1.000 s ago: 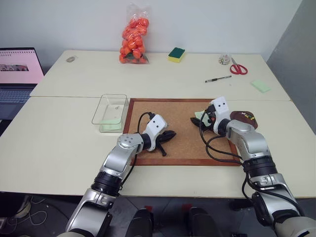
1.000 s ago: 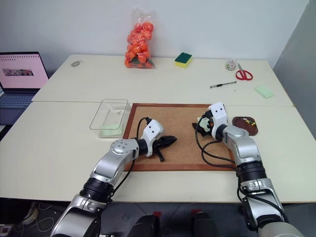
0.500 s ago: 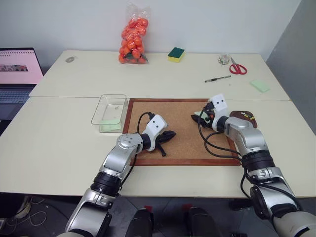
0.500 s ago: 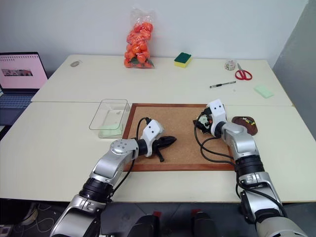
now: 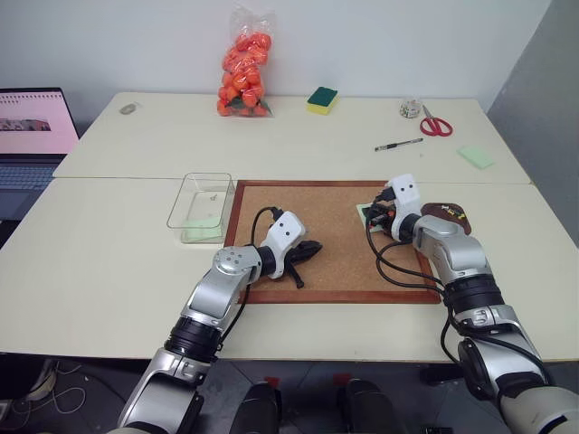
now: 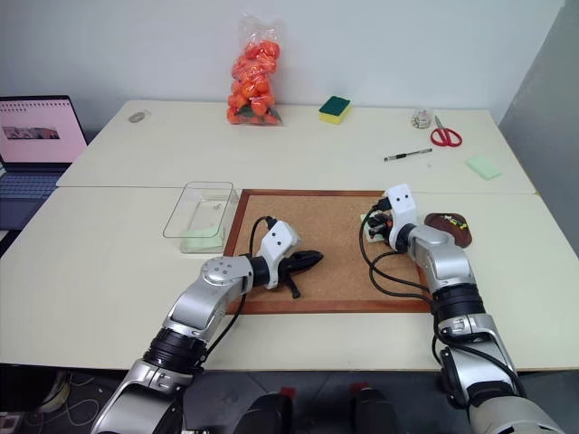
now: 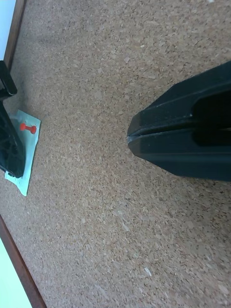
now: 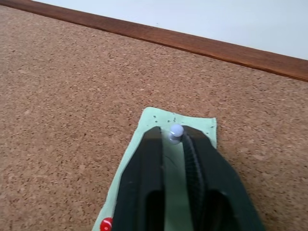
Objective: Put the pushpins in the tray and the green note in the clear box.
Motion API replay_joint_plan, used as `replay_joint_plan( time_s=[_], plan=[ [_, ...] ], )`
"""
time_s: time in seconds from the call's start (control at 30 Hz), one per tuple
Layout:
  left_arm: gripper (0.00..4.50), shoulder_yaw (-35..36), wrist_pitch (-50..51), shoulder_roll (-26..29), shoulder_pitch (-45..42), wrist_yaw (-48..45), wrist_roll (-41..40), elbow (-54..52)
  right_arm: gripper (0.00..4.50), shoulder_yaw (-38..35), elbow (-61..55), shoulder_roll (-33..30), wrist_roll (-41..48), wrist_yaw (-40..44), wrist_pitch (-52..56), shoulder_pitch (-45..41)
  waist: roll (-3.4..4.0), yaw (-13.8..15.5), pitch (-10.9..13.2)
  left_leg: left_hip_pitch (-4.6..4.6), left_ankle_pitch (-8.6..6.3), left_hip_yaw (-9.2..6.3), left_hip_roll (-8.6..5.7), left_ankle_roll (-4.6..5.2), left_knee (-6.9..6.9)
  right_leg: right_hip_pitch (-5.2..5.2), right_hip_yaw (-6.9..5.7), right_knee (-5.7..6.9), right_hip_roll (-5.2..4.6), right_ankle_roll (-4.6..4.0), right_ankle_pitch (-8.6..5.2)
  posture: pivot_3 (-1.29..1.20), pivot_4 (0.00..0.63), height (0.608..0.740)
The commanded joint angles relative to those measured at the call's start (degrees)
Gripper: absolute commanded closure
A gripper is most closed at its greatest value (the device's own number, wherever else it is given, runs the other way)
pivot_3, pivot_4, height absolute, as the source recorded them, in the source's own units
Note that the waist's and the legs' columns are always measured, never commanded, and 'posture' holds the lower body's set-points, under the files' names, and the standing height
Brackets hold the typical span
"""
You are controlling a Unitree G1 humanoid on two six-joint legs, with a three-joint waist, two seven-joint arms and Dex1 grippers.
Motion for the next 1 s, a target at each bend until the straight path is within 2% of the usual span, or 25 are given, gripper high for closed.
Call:
replay_joint_plan(
  time_s=[0.03,1.0],
  plan=[
    [4.50,-0.51,0.26,0.10,0.10,-0.44,-0.20,-1.36,4.49,-1.00,-0.49,0.03,-0.07,0.19,-1.49,-1.92,0.00,0.00,0.00,0.00,0.00,0.00,0.00,0.00,0.00,0.00,0.00,0.00,0.00,0.00,0.00,0.00,0.150,0.740],
    [4.50,-1.00,1.53,-0.36,0.50,-0.59,-0.50,-1.92,4.49,-4.15,-12.65,-0.62,2.44,0.28,-0.47,1.79,0.00,0.00,0.00,-0.02,0.00,0.01,0.00,0.00,-0.02,-0.03,0.01,0.00,-0.01,0.00,0.00,0.00,0.150,0.740]
  ],
)
